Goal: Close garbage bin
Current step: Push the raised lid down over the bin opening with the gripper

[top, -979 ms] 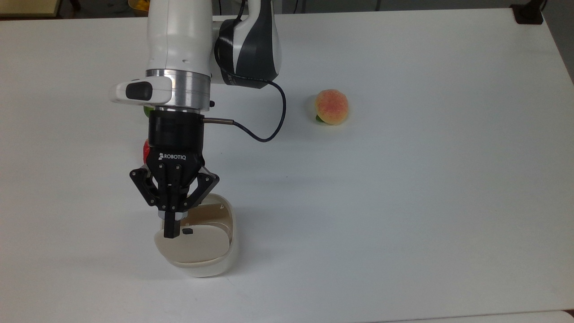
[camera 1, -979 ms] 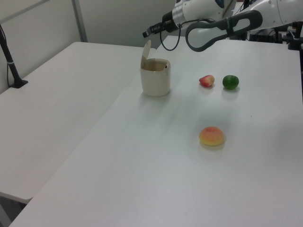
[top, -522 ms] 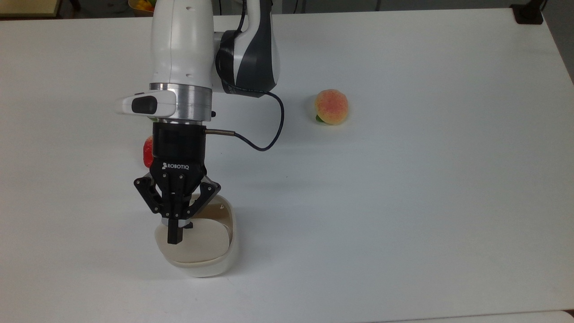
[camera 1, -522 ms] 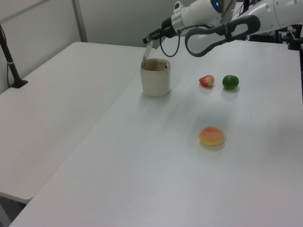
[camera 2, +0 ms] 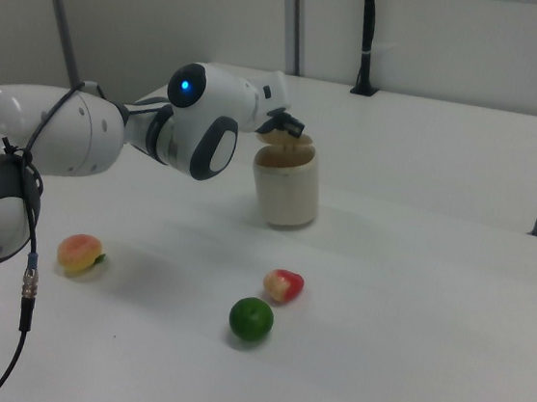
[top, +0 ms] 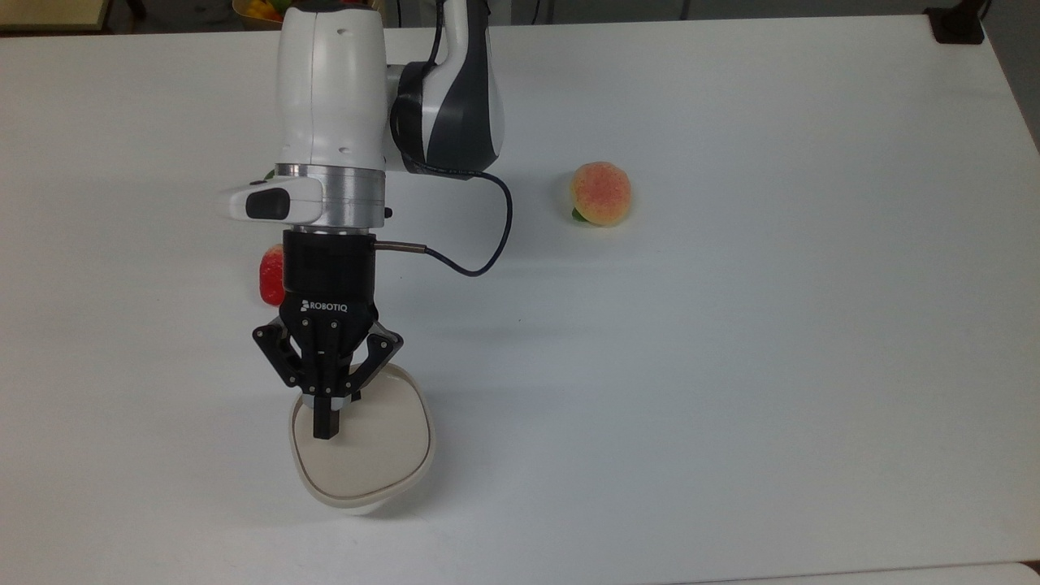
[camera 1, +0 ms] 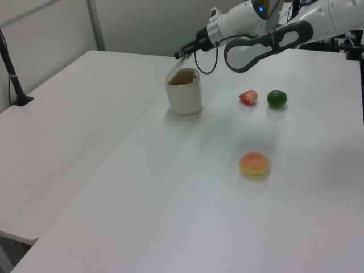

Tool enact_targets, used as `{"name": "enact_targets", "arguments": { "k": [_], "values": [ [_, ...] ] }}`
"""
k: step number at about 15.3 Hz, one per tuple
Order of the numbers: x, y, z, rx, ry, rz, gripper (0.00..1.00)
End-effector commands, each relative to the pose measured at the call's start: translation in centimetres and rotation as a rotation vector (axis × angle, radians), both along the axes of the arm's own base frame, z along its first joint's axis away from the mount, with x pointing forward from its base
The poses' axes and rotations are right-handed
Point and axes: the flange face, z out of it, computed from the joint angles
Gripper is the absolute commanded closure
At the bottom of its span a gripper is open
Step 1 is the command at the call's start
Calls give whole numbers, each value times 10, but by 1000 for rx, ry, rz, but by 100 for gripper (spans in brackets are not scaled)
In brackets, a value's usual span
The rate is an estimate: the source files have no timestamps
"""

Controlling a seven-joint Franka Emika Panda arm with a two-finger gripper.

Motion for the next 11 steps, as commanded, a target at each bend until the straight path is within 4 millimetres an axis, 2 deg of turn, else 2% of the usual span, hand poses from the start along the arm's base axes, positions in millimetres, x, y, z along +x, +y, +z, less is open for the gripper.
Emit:
{"name": "enact_targets", "arguments": {
  "k": [1, 3, 11],
  "values": [
    [-21, 0, -4, 8, 47, 9, 100],
    [-26, 1, -14, 9, 73, 11, 100],
    [-36, -6, -31, 1, 119, 8, 100]
  ]
}}
